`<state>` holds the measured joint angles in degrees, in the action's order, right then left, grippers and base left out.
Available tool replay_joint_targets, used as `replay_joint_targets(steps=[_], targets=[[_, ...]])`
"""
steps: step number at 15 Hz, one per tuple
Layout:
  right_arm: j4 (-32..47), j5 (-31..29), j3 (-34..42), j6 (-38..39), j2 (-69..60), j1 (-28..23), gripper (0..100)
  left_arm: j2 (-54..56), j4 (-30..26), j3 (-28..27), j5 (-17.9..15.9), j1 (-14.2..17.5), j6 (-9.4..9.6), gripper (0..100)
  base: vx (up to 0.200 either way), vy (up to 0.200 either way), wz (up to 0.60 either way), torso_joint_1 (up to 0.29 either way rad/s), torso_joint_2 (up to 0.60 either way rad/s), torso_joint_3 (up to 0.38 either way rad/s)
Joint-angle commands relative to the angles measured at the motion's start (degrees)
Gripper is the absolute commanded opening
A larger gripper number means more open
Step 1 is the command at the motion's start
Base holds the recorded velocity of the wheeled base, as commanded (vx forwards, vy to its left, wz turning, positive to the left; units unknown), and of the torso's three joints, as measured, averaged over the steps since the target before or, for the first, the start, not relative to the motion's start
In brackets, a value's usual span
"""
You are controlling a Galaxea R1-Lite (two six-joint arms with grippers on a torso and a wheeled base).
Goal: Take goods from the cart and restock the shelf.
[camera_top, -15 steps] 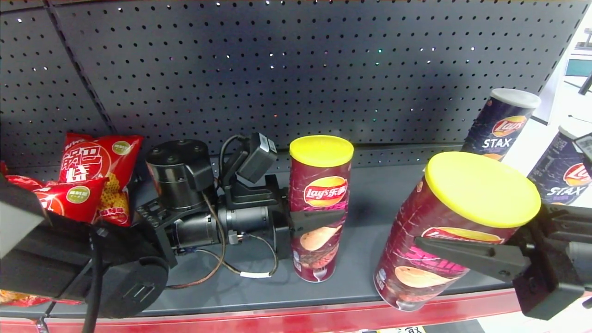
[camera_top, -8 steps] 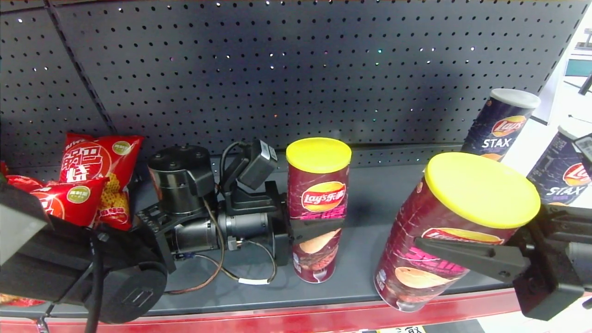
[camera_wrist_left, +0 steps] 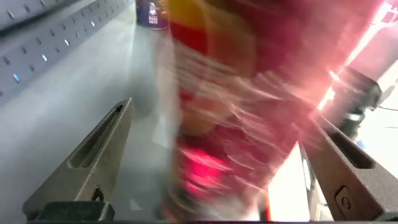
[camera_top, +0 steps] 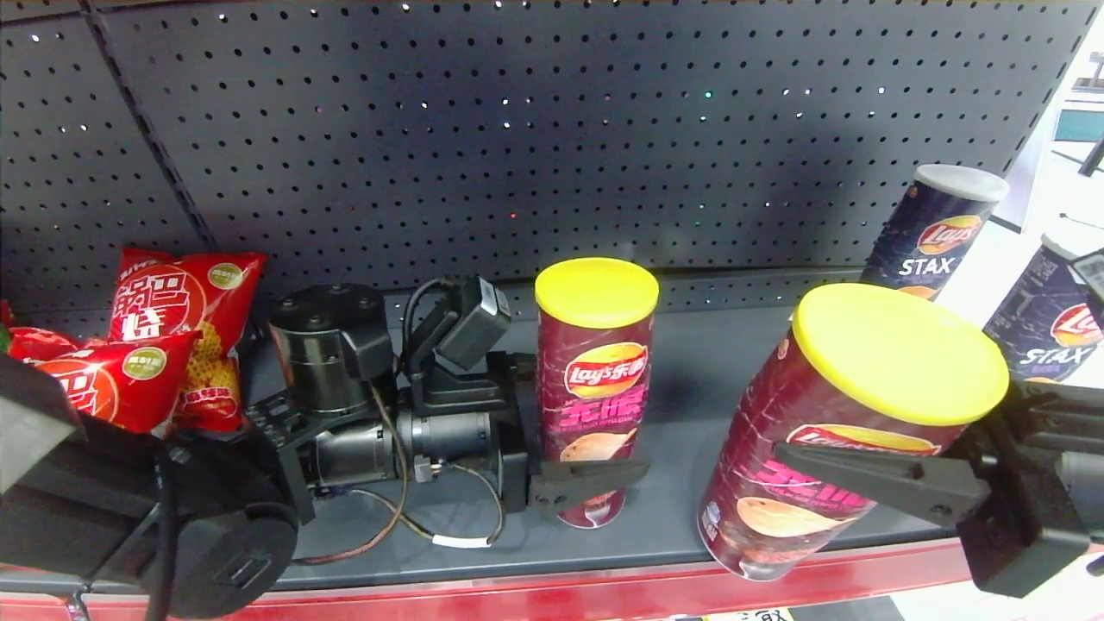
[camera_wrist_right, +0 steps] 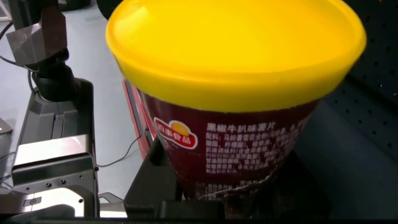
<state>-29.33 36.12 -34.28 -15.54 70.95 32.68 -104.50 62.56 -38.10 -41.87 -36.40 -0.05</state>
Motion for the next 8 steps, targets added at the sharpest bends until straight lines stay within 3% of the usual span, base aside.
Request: replay_joint_targets(steps=[1,4,5,6,7,8], targets=[[0.0,0.0,0.1,0.0,-0.1,-0.1,0,7.6,0.1,8.3,0.0,0.5,-0.04,100,0.000,0.000,0.00,0.000,0.00,0.000],[-0.1,0.0,1.1,0.0,-0.2,-0.1,0,20.2,0.1,18.1,-0.9,2.4,-0.04,100,0.000,0.000,0.00,0.000,0.00,0.000],[-0.6,0.0,1.4,0.0,-0.2,-0.1,0,30.8,0.0,24.2,-1.0,5.6,-0.13,100,0.000,0.000,0.00,0.000,0.00,0.000],[-0.6,0.0,1.5,0.1,-0.4,-0.1,0,35.2,-0.1,26.2,-1.1,7.0,-0.39,100,0.000,0.000,0.00,0.000,0.00,0.000],[-0.6,0.0,1.8,0.5,-0.7,-0.3,0,46.8,-1.3,30.0,-1.3,11.1,-1.53,100,0.000,0.000,0.00,0.000,0.00,0.000],[-0.7,0.0,1.8,0.9,-0.8,-0.7,0,53.8,-3.4,31.2,-1.2,12.8,-3.29,100,0.000,0.000,0.00,0.000,0.00,0.000]])
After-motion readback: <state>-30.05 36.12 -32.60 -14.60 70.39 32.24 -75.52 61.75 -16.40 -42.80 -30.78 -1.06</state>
